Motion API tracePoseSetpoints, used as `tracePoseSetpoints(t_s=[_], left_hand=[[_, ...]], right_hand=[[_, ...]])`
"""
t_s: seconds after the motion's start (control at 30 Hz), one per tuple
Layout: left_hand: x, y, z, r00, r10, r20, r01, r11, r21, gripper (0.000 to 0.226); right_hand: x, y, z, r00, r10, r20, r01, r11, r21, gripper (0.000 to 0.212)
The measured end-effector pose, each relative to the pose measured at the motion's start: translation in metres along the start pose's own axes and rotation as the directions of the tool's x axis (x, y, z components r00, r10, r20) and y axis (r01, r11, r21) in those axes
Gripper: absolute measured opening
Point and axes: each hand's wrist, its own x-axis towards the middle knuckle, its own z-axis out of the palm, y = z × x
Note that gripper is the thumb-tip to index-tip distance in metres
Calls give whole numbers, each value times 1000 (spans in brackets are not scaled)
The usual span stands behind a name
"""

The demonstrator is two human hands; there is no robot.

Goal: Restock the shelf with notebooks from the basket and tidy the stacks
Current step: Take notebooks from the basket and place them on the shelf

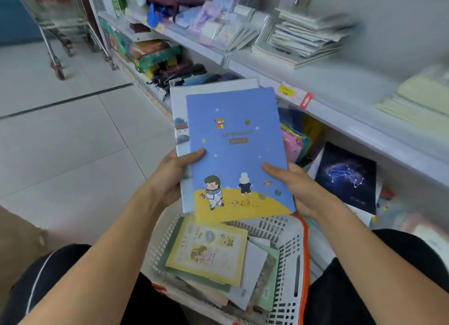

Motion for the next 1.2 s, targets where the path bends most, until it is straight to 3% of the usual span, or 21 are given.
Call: tracePoseSetpoints(t_s=[0.1, 0.2, 0.33, 0.43, 0.5, 0.57, 0.63, 0.7, 0.83, 0.97, 1.0, 1.07, 1.13, 1.2], left_hand=[[14, 10, 31, 997, 73, -39, -74, 997, -11, 46], [26, 13, 55, 994, 102, -30, -99, 992, 83, 46], [36, 33, 82, 995, 103, -6, -99, 974, 204, 34], [45, 66, 112, 983, 171, 64, -182, 947, 264, 31], [56, 93, 138, 977, 178, 119, -208, 917, 340, 27], [68, 117, 165, 987, 84, 138, -136, 892, 431, 24], [77, 135, 186, 981, -96, 170, 10, 895, 447, 33], [91, 139, 194, 972, -176, 158, 98, 906, 412, 38], [127, 117, 198, 988, -105, 109, 76, 967, 245, 32], [149, 101, 213, 999, 20, 36, -29, 968, 251, 62], [156, 100, 216, 998, 35, 43, -46, 957, 285, 65], [168, 98, 222, 997, 43, 68, -67, 908, 414, 63], [182, 95, 228, 993, 46, 107, -101, 796, 596, 44], [199, 96, 236, 990, 47, 135, -130, 693, 709, 40]], right_hand=[[-4, -11, 2, 988, -101, -113, 100, 995, -14, 40], [-7, -26, -1, 963, -147, -226, 123, 986, -115, 31], [-24, -57, -12, 961, -133, -243, 113, 989, -98, 30], [-45, -92, -17, 959, -212, -190, 206, 977, -53, 36], [-55, -116, -23, 927, -291, -237, 297, 955, -11, 36], [-59, -136, -29, 886, -315, -341, 349, 936, 43, 32], [-51, -150, -41, 850, -265, -456, 348, 931, 109, 29], [-37, -162, -54, 814, -170, -555, 316, 932, 179, 27], [-8, -182, -72, 801, 17, -599, 251, 898, 361, 21], [22, -197, -92, 775, 16, -632, 212, 935, 285, 11], [30, -198, -96, 750, 13, -661, 188, 955, 231, 14], [41, -198, -102, 692, -22, -721, 124, 988, 88, 45], [50, -192, -106, 647, -76, -759, 36, 997, -70, 74], [56, -187, -111, 624, -113, -773, -37, 984, -174, 89]])
